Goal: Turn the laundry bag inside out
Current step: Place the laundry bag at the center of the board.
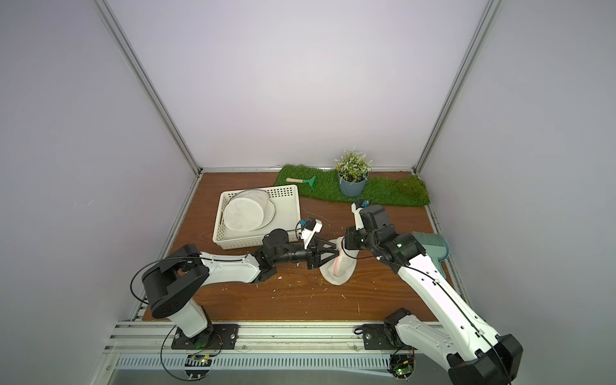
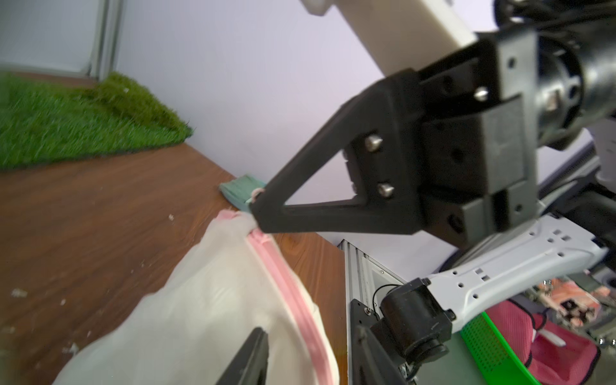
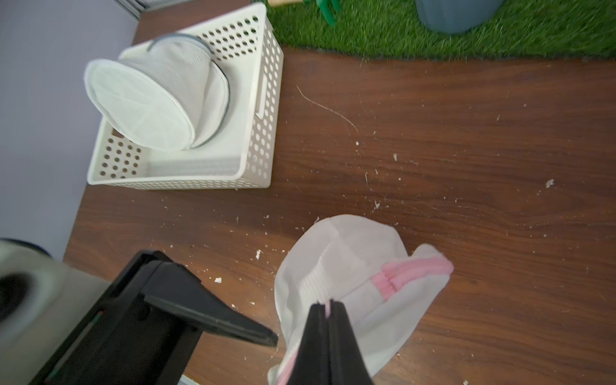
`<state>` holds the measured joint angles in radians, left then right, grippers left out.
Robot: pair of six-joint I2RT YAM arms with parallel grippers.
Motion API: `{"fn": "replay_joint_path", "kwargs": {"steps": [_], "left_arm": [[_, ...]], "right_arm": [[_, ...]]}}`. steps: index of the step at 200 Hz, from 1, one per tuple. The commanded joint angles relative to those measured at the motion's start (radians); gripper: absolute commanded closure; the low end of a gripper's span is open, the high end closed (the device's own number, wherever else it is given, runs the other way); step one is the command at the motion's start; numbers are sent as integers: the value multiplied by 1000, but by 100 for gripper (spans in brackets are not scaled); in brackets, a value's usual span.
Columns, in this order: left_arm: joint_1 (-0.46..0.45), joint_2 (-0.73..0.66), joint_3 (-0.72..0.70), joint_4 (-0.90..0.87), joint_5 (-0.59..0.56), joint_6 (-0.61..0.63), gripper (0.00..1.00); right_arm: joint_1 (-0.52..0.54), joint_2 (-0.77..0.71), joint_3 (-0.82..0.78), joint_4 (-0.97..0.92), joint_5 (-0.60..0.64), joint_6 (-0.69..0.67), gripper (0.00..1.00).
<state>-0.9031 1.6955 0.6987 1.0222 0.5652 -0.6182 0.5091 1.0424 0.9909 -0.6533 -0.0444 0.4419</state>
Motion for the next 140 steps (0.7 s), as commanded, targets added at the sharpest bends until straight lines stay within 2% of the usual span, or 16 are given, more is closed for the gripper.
{"fn": "replay_joint_path", "kwargs": {"steps": [1, 25, 74, 109, 140], "left_arm": [[1, 9, -39, 61, -95, -68, 47], [7, -61, -102, 57, -195, -64, 40], [10, -235, -219, -51, -382, -58, 37], [11, -323, -219, -213, -479, -3, 37], [30, -415, -217, -339, -602, 67, 38]], "right_arm": [[11, 73, -29, 124, -38, 3, 100], [51, 166, -38, 234, -54, 21, 100], [97, 303, -84, 377, -60, 47, 100], [100, 363, -97, 421, -61, 46, 68], [100, 341, -58, 381, -20, 18, 39]]}}
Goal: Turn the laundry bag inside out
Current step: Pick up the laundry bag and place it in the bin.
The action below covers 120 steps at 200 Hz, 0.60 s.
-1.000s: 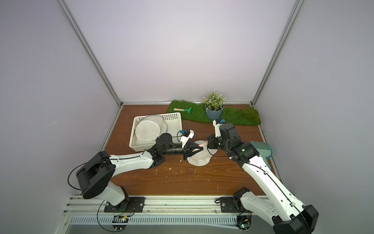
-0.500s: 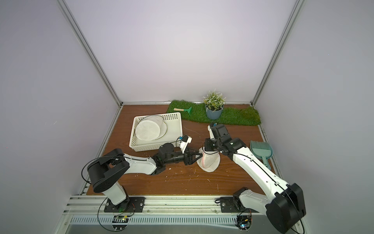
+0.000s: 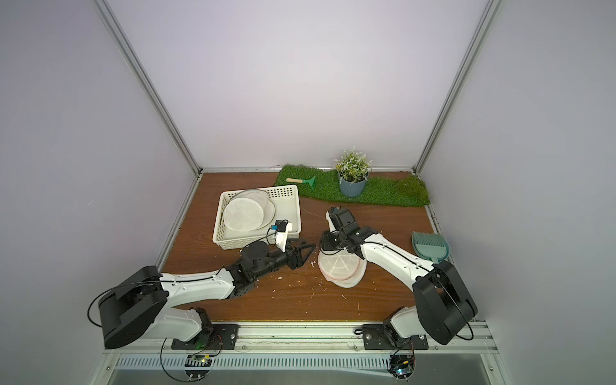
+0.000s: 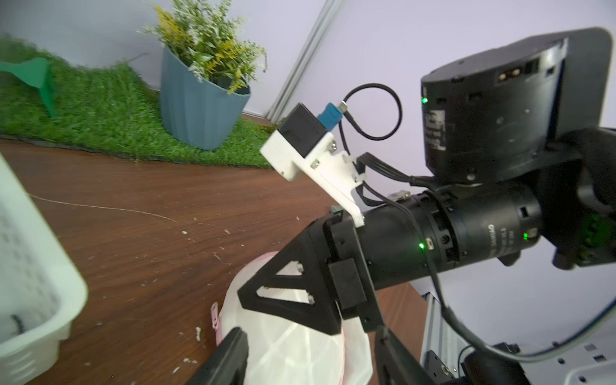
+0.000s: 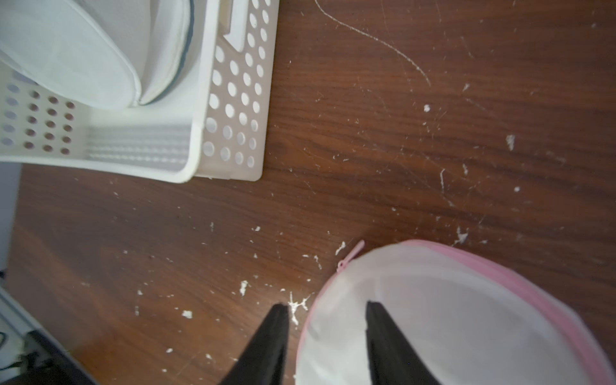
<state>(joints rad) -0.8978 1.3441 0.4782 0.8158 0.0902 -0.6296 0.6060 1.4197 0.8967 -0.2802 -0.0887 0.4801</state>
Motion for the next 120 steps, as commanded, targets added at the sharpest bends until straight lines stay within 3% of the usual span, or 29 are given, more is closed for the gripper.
{"fn": "replay_joint_path", "kwargs": {"steps": [1, 29, 54, 96, 120], "left_arm": [[26, -67, 3, -137, -130, 80, 38], [132, -190, -3, -251, -192, 135, 39], [260, -320, 19, -385, -268, 235, 29], [601, -363, 161, -703, -136, 296, 25], [696, -273, 257, -858, -85, 336, 23]], "right_arm": [[2, -38, 39, 5, 27, -22, 38], [-35, -157, 81, -28, 150, -41, 28], [-97, -296, 44, 66, 165, -56, 20], [-89, -269, 59, 202, 1, -3, 25], [-30, -205, 76, 262, -8, -3, 28]]}}
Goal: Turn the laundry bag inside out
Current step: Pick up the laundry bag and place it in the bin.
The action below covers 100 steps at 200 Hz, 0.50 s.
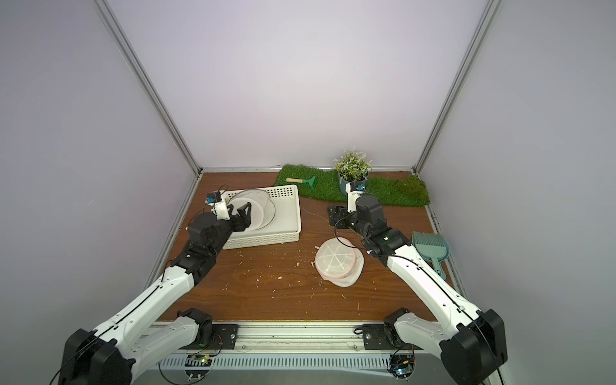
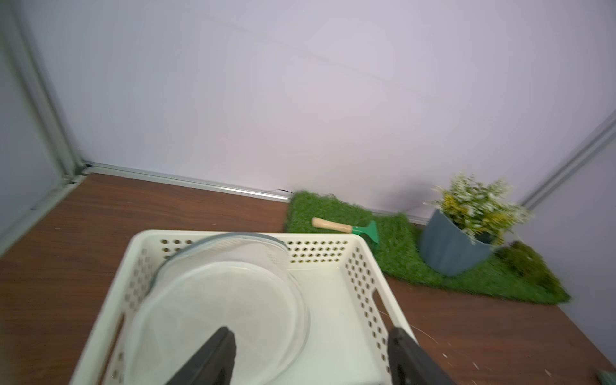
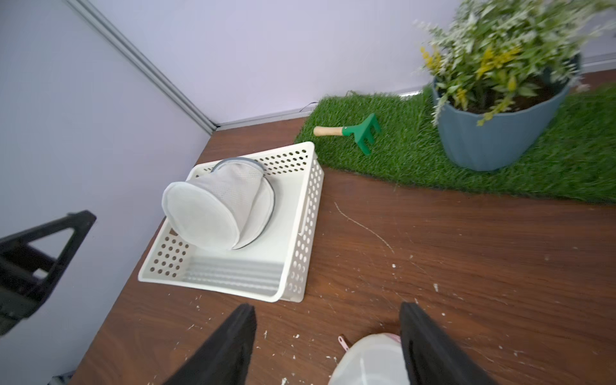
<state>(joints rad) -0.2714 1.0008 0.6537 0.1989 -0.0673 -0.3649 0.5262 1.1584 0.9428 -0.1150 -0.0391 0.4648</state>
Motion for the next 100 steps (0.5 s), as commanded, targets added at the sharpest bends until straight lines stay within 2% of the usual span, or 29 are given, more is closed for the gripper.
{"fn": "replay_joint_path", "kwargs": {"steps": [1, 28, 68, 100], "left_arm": [[71, 76, 86, -248, 72, 73, 23], [79, 229, 175, -325, 74, 92, 19], [75, 413, 227, -218, 168, -29, 17], [-3, 561, 328, -220, 85, -93, 13]], "right_arm": [[53, 61, 31, 97, -58, 12, 28], [114, 157, 77, 116, -75, 22, 29], [159, 211, 71, 149, -58, 41, 30], [165, 200, 35, 154, -33, 49, 30]]}}
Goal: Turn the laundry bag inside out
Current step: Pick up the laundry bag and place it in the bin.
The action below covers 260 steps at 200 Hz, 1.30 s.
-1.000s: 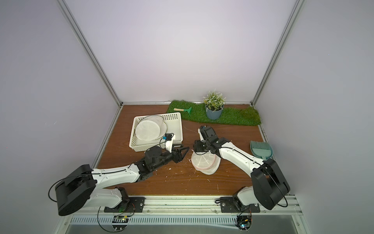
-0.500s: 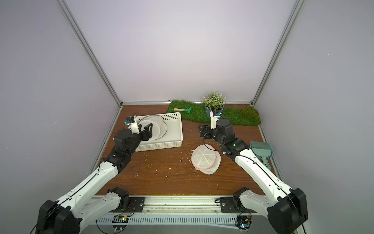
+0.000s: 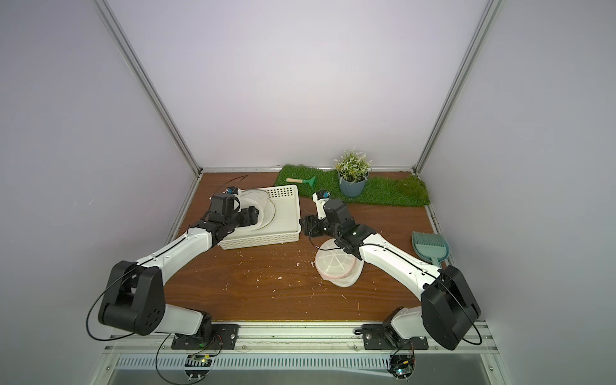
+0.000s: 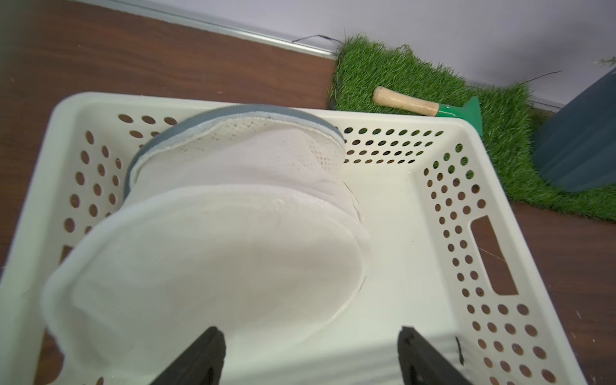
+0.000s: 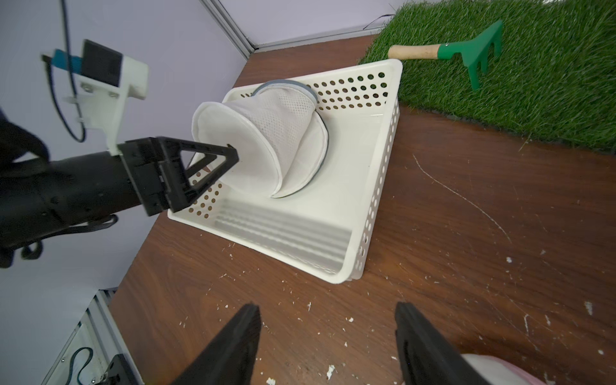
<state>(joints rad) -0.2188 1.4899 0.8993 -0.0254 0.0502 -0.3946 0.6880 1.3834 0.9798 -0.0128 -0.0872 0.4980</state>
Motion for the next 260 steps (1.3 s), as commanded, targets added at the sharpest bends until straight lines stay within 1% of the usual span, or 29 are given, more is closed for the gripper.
{"fn": "replay_joint_path", "kwargs": {"steps": [1, 12, 22, 56, 69, 84, 105, 120, 126, 152, 179, 206, 233, 260], "left_arm": [[-59, 76, 86, 3, -36, -64, 13], [-86, 127, 126, -21, -73, -79, 9], [-91, 164, 155, -39, -107, -107, 4], [-96, 233, 222, -65, -246, -149, 4], [-96, 250, 245, -73, -301, -154, 6], [-96, 267, 264, -72, -352, -160, 14], [-96, 280, 280, -69, -396, -174, 30], [-96, 278, 277, -60, -402, -183, 42], [-96, 276, 274, -54, -402, -184, 49], [-96, 260, 264, -51, -412, -183, 70], [-97, 207, 250, -55, -411, -172, 89], [-98, 115, 223, -53, -413, -142, 100], [-97, 5, 204, -42, -389, -76, 100], [-98, -107, 166, 29, -276, 23, 100]], "right_arm": [[3, -26, -3, 51, 15, 16, 30], [2, -31, -10, 48, 26, 16, 30], [2, -36, -17, 45, 33, 15, 30], [3, -45, -42, 49, 38, 22, 30], [2, -44, -51, 55, 37, 24, 30], [2, -40, -53, 60, 37, 24, 30], [2, -35, -53, 66, 35, 22, 30], [2, -36, -53, 68, 37, 18, 30], [1, -38, -53, 68, 38, 15, 30], [1, -46, -52, 64, 41, 9, 30], [1, -63, -56, 58, 45, 5, 30], [1, -81, -62, 58, 50, 6, 30], [0, -101, -61, 50, 56, 3, 30], [-5, -125, -55, 37, 72, -5, 30]]}}
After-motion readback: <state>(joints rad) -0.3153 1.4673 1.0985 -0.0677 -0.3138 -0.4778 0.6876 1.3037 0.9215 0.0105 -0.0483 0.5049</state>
